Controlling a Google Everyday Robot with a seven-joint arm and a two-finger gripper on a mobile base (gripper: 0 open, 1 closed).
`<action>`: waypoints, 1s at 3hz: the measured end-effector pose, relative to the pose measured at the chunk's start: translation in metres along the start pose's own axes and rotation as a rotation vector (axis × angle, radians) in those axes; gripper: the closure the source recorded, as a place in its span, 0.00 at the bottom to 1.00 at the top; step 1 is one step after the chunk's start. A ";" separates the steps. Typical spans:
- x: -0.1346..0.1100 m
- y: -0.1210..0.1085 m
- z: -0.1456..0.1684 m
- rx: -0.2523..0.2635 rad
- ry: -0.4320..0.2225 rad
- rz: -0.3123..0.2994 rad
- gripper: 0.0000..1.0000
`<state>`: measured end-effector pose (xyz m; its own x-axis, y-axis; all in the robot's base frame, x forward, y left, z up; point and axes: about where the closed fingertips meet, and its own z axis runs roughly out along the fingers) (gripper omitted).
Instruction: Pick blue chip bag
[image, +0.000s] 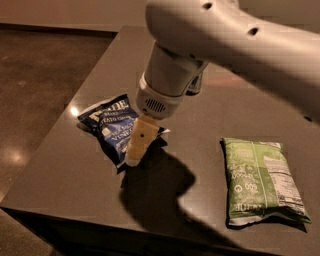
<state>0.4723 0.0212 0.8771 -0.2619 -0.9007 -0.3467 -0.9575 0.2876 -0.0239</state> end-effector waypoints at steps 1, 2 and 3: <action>-0.006 0.001 0.019 -0.007 0.009 -0.006 0.00; -0.009 0.000 0.034 -0.017 0.025 -0.017 0.00; -0.011 -0.001 0.037 -0.021 0.030 -0.025 0.12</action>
Offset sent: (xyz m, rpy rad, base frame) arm 0.0113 0.0278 -0.0452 -0.0379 0.0325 0.0355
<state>0.4803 0.0429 0.8460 -0.2415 -0.9170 -0.3176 -0.9659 0.2586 -0.0122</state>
